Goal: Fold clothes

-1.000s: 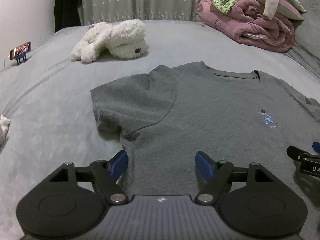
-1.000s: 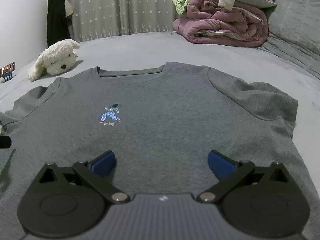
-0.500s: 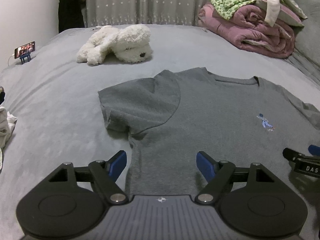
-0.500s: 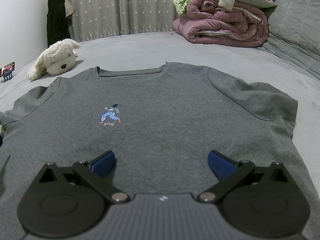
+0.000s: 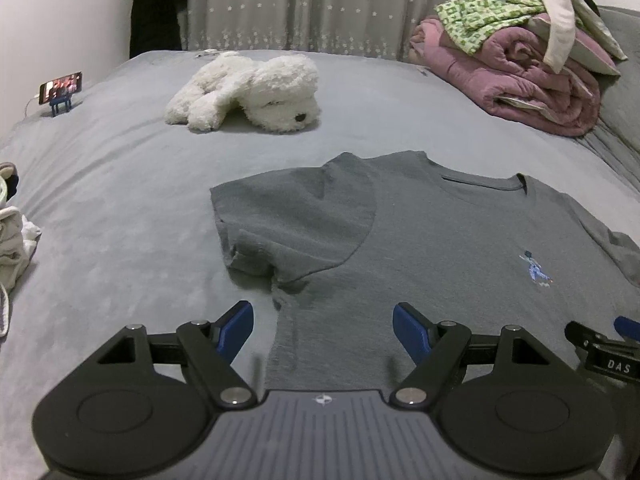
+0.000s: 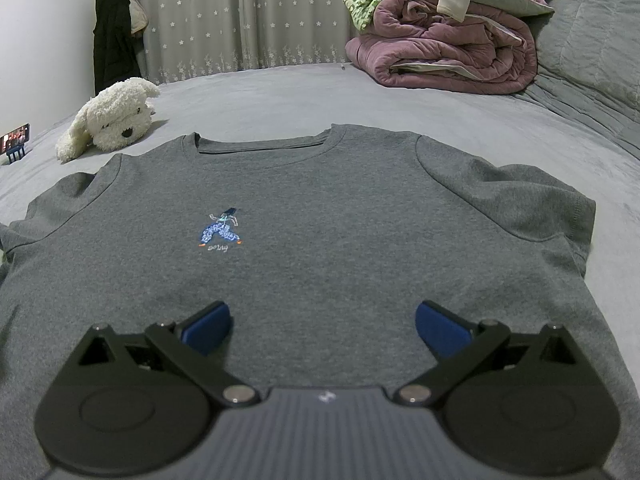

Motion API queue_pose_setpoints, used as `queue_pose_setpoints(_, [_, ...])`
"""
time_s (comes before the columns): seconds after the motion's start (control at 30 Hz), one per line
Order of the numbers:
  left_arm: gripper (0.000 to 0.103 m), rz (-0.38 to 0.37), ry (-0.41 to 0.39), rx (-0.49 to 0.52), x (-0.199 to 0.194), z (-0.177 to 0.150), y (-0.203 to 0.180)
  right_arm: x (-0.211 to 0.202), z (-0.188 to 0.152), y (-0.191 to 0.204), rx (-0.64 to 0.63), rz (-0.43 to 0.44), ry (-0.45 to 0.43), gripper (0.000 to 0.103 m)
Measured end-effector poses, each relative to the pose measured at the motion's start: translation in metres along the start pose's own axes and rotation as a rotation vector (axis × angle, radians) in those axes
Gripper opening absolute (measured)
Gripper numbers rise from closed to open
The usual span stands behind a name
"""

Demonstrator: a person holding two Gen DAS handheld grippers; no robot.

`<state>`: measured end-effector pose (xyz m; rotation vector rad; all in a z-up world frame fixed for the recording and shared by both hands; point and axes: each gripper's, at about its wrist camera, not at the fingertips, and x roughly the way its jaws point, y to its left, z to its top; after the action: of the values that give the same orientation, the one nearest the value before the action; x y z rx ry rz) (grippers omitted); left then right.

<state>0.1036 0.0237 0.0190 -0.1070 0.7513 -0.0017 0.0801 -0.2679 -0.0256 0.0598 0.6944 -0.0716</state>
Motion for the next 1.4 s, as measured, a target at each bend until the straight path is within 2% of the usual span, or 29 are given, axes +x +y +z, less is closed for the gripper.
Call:
queue_pose_setpoints(0.17, [0.077, -0.001, 0.007, -0.034, 0.000, 0.005, 0.009, 0.000, 0.000, 0.000, 0.000, 0.000, 0.000, 0.103])
queue_pose_setpoints(0.4, [0.077, 0.036, 0.044, -0.015, 0.008, 0.005, 0.008, 0.000, 0.000, 0.000, -0.002, 0.000, 0.000, 0.103])
queue_pose_setpoints(0.77, [0.077, 0.015, 0.034, -0.140, -0.002, 0.025, 0.040, 0.000, 0.000, -0.001, -0.005, 0.000, 0.001, 0.103])
queue_pose_setpoints(1.4, [0.077, 0.002, 0.060, -0.172, 0.005, 0.030, 0.053, 0.000, 0.000, -0.001, -0.008, 0.000, -0.002, 0.103])
